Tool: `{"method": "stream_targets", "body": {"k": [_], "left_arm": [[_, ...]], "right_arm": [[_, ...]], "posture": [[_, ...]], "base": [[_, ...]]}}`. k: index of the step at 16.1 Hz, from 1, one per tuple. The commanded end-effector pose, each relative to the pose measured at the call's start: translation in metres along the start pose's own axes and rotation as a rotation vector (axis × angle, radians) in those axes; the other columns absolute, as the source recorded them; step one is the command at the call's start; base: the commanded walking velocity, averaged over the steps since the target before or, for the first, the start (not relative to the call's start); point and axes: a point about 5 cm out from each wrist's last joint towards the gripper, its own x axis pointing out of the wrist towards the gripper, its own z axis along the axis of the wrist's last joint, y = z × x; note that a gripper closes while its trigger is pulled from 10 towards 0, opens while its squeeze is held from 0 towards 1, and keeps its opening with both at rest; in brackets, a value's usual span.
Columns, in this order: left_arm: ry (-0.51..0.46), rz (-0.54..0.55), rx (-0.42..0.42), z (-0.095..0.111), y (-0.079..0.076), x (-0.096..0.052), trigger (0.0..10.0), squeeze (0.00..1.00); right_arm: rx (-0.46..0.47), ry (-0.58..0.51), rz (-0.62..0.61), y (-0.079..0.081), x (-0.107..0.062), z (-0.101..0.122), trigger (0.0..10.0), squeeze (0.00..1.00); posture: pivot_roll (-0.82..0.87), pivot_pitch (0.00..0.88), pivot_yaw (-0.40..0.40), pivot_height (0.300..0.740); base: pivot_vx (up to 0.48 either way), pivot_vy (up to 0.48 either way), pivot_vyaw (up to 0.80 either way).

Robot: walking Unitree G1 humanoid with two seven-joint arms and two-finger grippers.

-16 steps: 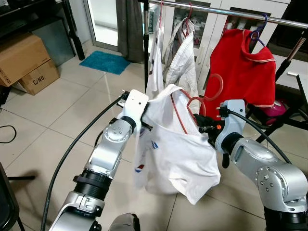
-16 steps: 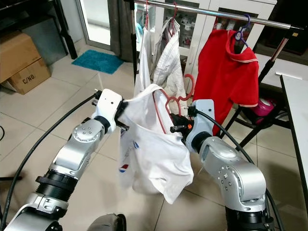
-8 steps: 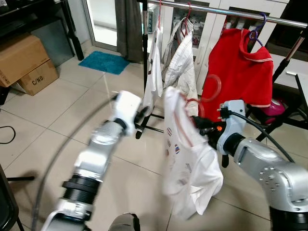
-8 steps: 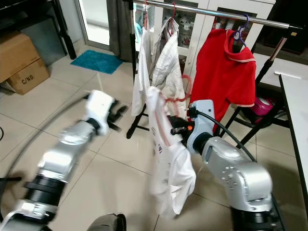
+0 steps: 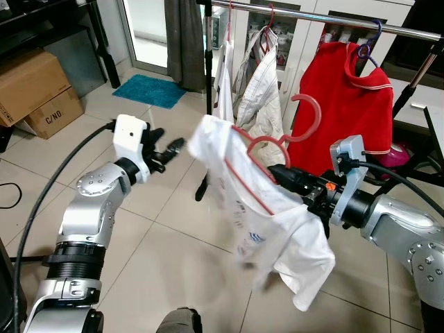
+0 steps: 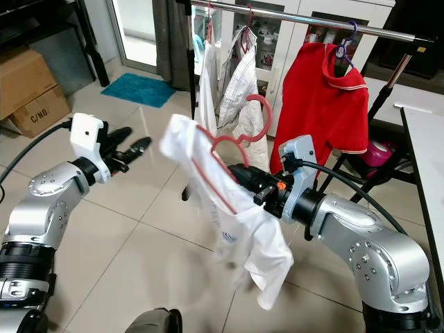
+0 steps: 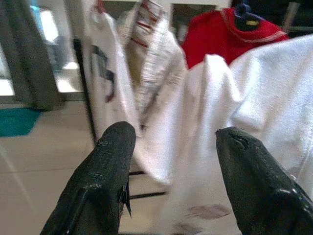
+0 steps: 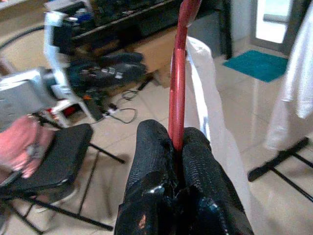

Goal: Hang hanger

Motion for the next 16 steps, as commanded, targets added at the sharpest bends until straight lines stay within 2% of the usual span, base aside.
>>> {"method": "stream_targets", "body": {"k": [1,3,5,10,11,12,13,14,16], "left_arm": [[0.01,-0.016,0.016,0.002,0.003,0.001,10.0,0.0],[0.024,-0.058,0.002,0.0,0.007,0.0,10.0,0.0],[0.026,-0.104,0.03,0.003,0.015,-0.003,10.0,0.0],[0.065,-0.11,0.037,0.001,0.028,-0.001,10.0,0.0],[0.066,-0.13,0.031,0.0,0.027,0.0,4.8,0.0],[0.071,-0.132,0.034,-0.001,0.027,0.001,1.4,0.0],[0.077,-0.13,0.039,-0.002,0.027,0.002,1.0,0.0],[0.086,-0.119,0.044,-0.003,0.029,0.003,0.0,0.0],[0.092,-0.118,0.045,-0.004,0.031,0.004,0.0,0.0]], "right_arm": [[-0.026,-0.028,0.052,0.007,-0.003,0.007,10.0,0.0],[-0.031,-0.026,0.085,0.01,-0.005,0.008,10.0,0.0],[-0.032,-0.017,0.128,0.014,-0.009,0.008,10.0,0.0],[-0.027,-0.011,0.171,0.019,-0.01,0.007,10.0,0.0],[-0.026,-0.011,0.178,0.02,-0.011,0.007,10.0,0.0],[-0.026,-0.011,0.183,0.02,-0.011,0.008,10.0,0.0],[-0.025,-0.011,0.187,0.021,-0.011,0.008,10.0,0.0],[-0.023,-0.011,0.195,0.022,-0.012,0.008,10.0,0.0],[-0.022,-0.011,0.199,0.022,-0.013,0.008,10.0,0.0]], "posture": [[0.02,0.0,0.004,0.74],[0.02,0.0,0.006,0.74],[0.01,0.0,0.008,0.74],[0.02,0.0,0.009,0.74],[0.02,0.0,0.009,0.74],[0.02,0.0,0.01,0.74],[0.01,0.0,0.01,0.74],[0.01,0.0,0.01,0.74],[0.01,0.0,0.012,0.74]], "base": [[0.0,0.0,0.0],[0.0,0.0,0.0],[0.0,0.0,0.0],[0.0,0.0,0.0],[0.0,0.0,0.0],[0.0,0.0,0.0],[0.0,0.0,0.0],[0.0,0.0,0.0],[0.0,0.0,0.0]]}}
